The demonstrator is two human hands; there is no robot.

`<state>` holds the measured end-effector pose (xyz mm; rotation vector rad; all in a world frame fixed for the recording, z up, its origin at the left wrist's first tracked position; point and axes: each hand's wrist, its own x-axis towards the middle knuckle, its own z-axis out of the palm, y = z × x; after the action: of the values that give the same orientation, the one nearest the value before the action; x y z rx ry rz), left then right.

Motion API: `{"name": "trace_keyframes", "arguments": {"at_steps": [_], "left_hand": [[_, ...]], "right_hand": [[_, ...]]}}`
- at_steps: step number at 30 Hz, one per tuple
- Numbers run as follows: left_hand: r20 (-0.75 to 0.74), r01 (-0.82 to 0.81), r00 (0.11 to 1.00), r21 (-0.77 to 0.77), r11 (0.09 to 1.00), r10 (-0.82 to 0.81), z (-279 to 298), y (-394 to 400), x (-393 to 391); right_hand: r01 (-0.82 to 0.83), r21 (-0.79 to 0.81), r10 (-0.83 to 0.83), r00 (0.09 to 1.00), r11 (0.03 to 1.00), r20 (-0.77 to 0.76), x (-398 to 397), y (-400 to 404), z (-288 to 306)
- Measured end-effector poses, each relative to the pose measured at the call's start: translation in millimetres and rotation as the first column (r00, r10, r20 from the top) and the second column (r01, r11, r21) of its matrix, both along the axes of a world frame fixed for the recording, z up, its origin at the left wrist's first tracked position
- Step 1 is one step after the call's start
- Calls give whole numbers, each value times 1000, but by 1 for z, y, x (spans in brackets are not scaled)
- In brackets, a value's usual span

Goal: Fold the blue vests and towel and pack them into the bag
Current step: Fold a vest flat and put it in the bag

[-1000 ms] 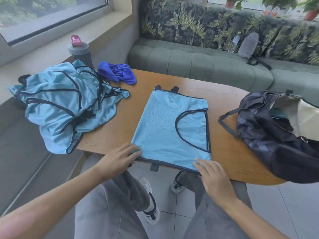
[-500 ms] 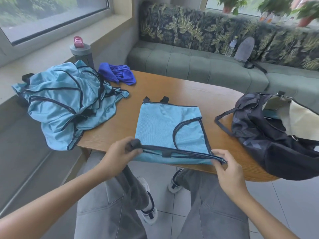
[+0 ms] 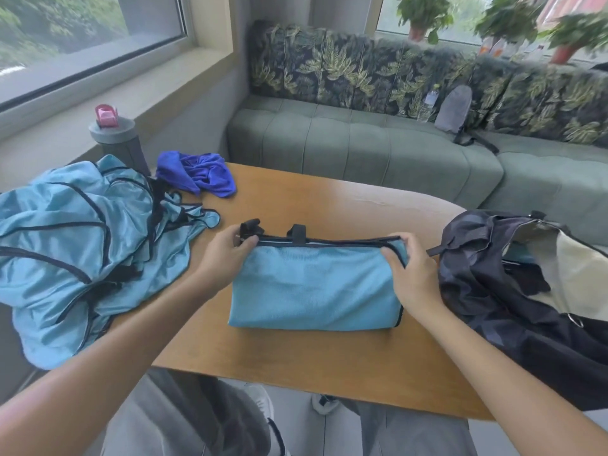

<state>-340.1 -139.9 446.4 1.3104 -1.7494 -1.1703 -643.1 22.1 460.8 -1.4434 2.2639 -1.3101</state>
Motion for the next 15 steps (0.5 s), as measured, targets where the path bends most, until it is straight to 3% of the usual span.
{"name": "trace_keyframes", "arguments": {"at_steps": [5, 8, 12, 15], "left_hand": [[214, -155, 965, -11, 988, 154, -22, -38, -27], [323, -211, 906, -217, 953, 274, -35, -24, -30], [392, -29, 900, -376, 926, 188, -59, 32, -29], [544, 157, 831, -433, 888, 118, -86, 55, -21]], "right_hand": [[-18, 214, 15, 1000, 977, 18, -26, -62, -24], [8, 298, 8, 998, 954, -55, -23, -70, -43], [-181, 265, 215, 970, 947, -108, 18, -63, -55], [-442, 299, 485, 870, 846, -86, 64, -72, -55]]}}
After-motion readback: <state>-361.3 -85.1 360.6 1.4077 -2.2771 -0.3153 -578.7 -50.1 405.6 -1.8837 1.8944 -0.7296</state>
